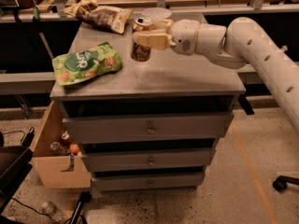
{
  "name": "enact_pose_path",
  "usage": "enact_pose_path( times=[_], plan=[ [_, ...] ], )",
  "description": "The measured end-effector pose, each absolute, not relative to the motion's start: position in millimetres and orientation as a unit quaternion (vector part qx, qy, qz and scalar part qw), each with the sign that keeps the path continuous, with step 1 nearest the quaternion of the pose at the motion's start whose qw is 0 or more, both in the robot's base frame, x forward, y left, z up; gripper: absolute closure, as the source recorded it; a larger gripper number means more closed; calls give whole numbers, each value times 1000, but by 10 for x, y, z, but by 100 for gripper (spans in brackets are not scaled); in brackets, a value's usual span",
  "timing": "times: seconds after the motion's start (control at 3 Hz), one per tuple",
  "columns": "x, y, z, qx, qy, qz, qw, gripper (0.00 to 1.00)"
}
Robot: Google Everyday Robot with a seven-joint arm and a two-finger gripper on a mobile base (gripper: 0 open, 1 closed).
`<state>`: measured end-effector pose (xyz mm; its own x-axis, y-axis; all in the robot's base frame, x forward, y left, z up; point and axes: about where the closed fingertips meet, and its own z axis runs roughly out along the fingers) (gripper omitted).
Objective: Move orange can near green rice chip bag
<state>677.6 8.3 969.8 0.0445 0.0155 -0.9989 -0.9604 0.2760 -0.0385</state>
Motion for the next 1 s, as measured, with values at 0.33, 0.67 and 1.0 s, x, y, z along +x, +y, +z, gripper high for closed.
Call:
enact_pose_path(
  times=[0.33,0.67,1.0],
  plan=[
    [6559,304,9534,-461,531,449,551,100],
    [6478,470,9321,-486,537,460,513,100],
    [6503,547,9127,-494,555,460,486,100]
  ],
)
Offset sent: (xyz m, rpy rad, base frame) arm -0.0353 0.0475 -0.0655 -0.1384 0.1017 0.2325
